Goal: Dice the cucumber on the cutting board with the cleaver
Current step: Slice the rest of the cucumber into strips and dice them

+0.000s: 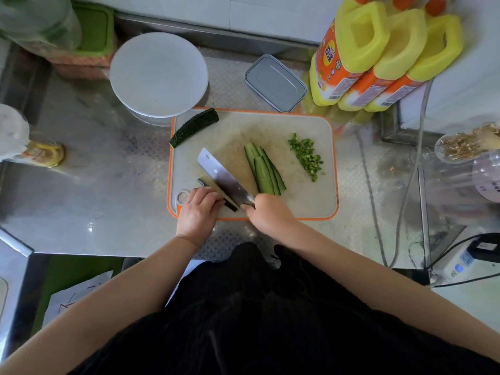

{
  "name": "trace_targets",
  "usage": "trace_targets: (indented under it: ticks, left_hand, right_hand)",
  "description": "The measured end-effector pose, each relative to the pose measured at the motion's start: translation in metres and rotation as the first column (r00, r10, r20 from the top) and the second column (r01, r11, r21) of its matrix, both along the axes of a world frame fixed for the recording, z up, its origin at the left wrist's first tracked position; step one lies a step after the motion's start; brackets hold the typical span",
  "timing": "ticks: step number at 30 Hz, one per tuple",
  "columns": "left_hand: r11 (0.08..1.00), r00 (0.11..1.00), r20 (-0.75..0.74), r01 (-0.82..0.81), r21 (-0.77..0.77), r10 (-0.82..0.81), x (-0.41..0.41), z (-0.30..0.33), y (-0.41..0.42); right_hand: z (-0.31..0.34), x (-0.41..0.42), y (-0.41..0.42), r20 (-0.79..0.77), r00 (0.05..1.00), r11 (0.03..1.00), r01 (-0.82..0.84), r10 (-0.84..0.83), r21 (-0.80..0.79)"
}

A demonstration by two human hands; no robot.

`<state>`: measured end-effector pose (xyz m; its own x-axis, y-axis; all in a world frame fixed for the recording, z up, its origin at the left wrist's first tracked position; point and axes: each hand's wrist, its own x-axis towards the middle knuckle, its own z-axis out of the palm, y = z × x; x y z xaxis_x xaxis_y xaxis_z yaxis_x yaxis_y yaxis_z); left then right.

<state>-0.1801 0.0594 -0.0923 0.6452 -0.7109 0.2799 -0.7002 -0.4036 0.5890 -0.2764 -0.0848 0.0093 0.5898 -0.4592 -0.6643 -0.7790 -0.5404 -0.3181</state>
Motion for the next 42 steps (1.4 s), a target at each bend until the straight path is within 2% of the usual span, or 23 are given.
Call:
trace_targets:
  ticks: [7,25,37,42]
  left_hand:
    - [1.000,1.000,-0.020,0.010,0.029,-0.010,-0.001,-0.002,0.002]
    - [1.000,1.000,-0.019,0.013,0.011,-0.013,0.001,-0.008,0.004]
    - [1.000,1.000,-0.024,0.016,0.023,-0.016,0.001,-0.004,0.003]
    - [0.999,0.999,-0.048,0.025,0.044,-0.023,0.002,0.001,0.003]
  right_hand:
    - [0.009,0.002,0.007,0.002,0.993,0.992,-0.114,0.114,-0.062]
    - [0.000,0.012,0.019,-0.081,0.983,0.979,-0.171,0.162,-0.115]
    - [-0.003,0.011,0.019,-0.069,0.989,0.985,-0.137,0.130,-0.103]
    - [-0.009,0.016,0.003,-0.077,0.996,0.999,-0.047,0.048,0.009]
